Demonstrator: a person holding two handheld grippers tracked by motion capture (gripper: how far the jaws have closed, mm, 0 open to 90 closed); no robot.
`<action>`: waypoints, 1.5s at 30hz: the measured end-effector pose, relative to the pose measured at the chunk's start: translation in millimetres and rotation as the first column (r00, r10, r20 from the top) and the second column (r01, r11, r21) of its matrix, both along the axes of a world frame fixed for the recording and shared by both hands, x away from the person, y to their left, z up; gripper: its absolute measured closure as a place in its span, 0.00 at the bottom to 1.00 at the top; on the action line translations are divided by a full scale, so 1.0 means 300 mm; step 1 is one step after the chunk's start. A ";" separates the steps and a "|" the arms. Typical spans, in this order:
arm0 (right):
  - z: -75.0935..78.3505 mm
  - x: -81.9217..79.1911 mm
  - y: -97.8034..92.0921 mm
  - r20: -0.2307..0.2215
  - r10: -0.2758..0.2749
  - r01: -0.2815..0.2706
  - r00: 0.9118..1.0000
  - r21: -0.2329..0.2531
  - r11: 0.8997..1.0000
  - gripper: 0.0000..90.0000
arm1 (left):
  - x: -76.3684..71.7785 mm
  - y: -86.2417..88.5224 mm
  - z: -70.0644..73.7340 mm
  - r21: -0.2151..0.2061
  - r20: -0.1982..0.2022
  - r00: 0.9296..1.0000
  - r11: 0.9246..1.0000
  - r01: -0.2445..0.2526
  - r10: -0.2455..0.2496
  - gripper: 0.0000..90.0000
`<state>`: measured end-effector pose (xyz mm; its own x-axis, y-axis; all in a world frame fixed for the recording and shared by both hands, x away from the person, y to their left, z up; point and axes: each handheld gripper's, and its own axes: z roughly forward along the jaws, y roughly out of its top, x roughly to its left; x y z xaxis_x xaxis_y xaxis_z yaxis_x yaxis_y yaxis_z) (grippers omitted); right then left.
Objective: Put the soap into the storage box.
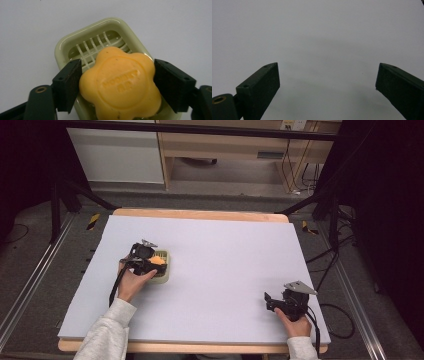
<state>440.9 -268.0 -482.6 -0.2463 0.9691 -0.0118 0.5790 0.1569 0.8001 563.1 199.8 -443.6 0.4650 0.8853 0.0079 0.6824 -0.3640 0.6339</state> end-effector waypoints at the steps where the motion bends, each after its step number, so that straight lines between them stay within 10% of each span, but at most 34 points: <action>1: 0.000 0.000 0.000 0.001 0.001 -0.001 1.000 -0.001 1.000 0.06 | -0.001 -0.001 0.000 -0.012 0.002 1.000 1.000 -0.003 0.003 0.22; 25: 0.007 -0.005 -0.004 0.009 -0.004 0.004 1.000 0.013 1.000 0.06 | -0.097 0.030 0.088 -0.058 0.092 0.996 0.998 0.013 -0.008 0.24; 45: 0.009 -0.011 -0.015 0.017 -0.017 0.017 1.000 0.000 1.000 0.07 | -0.261 0.160 0.024 -0.138 0.167 0.984 0.990 -0.034 0.057 0.26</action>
